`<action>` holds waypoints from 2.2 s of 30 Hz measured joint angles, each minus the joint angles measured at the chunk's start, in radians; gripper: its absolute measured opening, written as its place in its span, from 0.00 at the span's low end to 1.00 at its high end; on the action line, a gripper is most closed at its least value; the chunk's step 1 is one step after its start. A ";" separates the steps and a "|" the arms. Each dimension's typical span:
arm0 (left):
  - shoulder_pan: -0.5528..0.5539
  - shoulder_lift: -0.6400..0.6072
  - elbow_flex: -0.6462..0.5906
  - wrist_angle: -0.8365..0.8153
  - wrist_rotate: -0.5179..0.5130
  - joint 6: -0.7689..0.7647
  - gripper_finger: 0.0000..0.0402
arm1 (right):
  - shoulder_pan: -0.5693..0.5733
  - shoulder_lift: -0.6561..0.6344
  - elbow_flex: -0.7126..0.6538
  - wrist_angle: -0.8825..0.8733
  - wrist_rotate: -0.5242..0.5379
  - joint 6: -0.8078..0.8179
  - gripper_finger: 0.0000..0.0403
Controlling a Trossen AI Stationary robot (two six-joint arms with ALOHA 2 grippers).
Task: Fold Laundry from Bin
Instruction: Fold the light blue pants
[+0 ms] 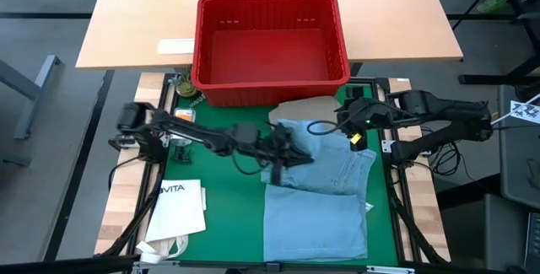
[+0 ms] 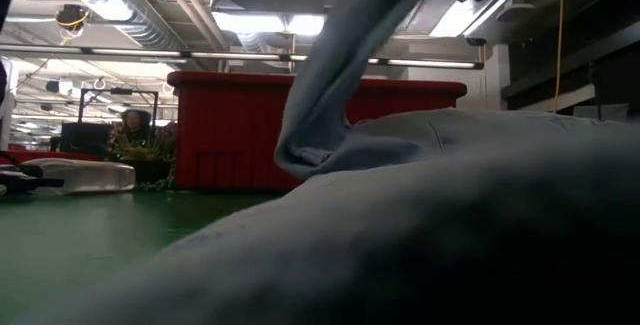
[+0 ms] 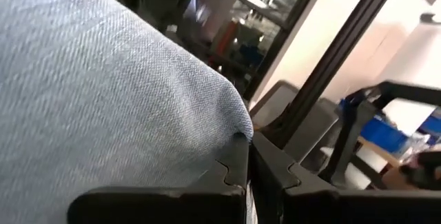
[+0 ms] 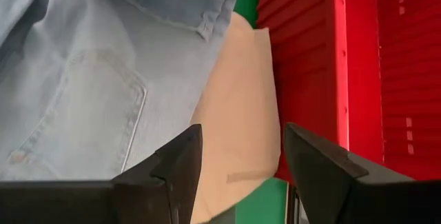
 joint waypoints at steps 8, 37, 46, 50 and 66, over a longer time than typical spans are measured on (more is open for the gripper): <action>-0.017 0.306 0.241 0.000 -0.034 0.001 0.00 | 0.000 -0.027 0.000 -0.074 -0.019 0.000 0.51; 0.019 0.656 0.459 0.018 -0.236 0.204 0.15 | 0.000 -0.026 -0.001 -0.064 -0.063 0.000 0.51; 0.039 0.630 0.457 0.036 -0.153 0.309 0.30 | 0.000 -0.026 -0.001 -0.078 -0.246 0.028 0.51; 0.050 0.609 0.459 0.047 -0.036 0.312 0.33 | 0.001 -0.026 -0.001 -0.084 -0.272 0.027 0.51; 0.198 0.314 0.459 -0.719 0.068 0.378 0.22 | 0.094 -0.025 -0.201 -0.084 -0.207 0.129 0.51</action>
